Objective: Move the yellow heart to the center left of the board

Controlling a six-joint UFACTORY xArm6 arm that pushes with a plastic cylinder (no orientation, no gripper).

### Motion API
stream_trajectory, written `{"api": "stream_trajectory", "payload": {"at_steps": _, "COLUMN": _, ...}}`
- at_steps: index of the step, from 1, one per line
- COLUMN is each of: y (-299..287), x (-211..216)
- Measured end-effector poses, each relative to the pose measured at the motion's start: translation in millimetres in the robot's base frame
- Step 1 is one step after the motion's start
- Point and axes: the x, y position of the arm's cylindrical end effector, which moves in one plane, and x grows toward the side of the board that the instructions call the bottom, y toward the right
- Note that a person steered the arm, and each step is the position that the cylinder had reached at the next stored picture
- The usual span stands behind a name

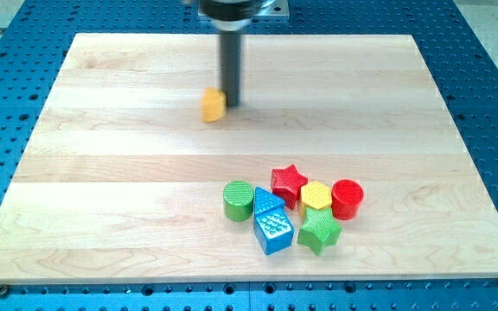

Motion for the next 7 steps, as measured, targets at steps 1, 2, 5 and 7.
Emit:
{"api": "stream_trajectory", "payload": {"at_steps": 1, "y": -77, "x": 0}}
{"api": "stream_trajectory", "payload": {"at_steps": 2, "y": -44, "x": 0}}
{"api": "stream_trajectory", "payload": {"at_steps": 5, "y": -42, "x": 44}}
{"api": "stream_trajectory", "payload": {"at_steps": 7, "y": -123, "x": 44}}
